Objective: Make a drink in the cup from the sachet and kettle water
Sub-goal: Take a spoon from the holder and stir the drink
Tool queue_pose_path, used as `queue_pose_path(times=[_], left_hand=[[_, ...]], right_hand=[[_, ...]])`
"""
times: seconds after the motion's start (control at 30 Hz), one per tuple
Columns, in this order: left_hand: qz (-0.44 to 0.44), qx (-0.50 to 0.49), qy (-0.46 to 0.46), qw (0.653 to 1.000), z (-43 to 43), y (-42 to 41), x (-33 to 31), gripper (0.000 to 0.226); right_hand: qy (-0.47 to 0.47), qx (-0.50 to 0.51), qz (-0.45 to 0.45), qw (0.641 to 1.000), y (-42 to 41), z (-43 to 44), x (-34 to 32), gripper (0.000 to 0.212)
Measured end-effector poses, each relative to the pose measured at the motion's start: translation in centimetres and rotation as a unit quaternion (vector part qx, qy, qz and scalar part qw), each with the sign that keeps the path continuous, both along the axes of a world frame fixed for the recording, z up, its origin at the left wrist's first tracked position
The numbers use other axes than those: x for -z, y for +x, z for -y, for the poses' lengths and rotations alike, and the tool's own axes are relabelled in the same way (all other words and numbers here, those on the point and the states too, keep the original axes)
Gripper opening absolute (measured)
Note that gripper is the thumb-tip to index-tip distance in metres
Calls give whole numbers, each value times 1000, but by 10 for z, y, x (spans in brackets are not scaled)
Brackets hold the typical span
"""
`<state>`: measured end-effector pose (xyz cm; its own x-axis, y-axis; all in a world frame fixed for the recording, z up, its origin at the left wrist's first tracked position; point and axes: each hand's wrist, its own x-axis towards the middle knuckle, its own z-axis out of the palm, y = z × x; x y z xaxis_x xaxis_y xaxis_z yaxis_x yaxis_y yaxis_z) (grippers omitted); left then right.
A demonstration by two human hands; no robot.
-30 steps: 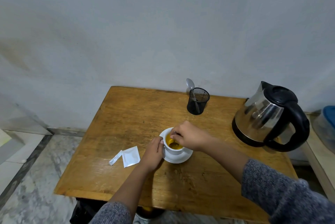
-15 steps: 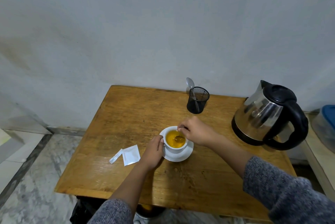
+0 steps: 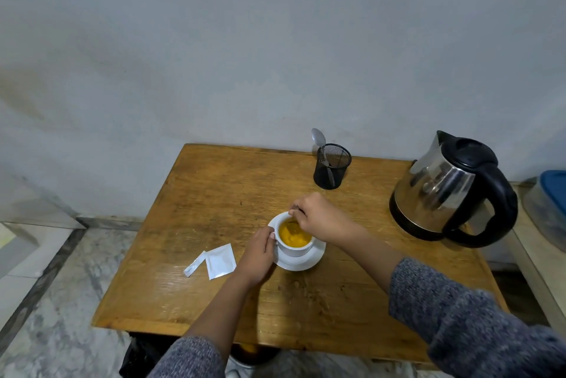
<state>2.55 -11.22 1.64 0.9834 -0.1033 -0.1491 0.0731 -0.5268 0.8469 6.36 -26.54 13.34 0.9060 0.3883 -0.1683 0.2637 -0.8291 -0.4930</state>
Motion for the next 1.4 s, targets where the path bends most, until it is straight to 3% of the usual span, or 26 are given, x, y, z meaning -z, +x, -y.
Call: queue_pose_path(times=[0.5, 0.83, 1.1, 1.4], left_hand=[[12, -13, -7, 1000, 1, 1, 7, 26], [1, -14, -24, 1000, 1, 1, 7, 23], [-16, -23, -29, 999, 3, 2, 6, 20], [-10, -27, -29, 999, 3, 3, 8, 22]], right_hand=[[-27, -34, 2, 999, -9, -4, 5, 28], [3, 23, 27, 999, -9, 11, 8, 26], [86, -88, 94, 988, -23, 46, 0, 13], [32, -223, 126, 966, -43, 63, -10, 16]])
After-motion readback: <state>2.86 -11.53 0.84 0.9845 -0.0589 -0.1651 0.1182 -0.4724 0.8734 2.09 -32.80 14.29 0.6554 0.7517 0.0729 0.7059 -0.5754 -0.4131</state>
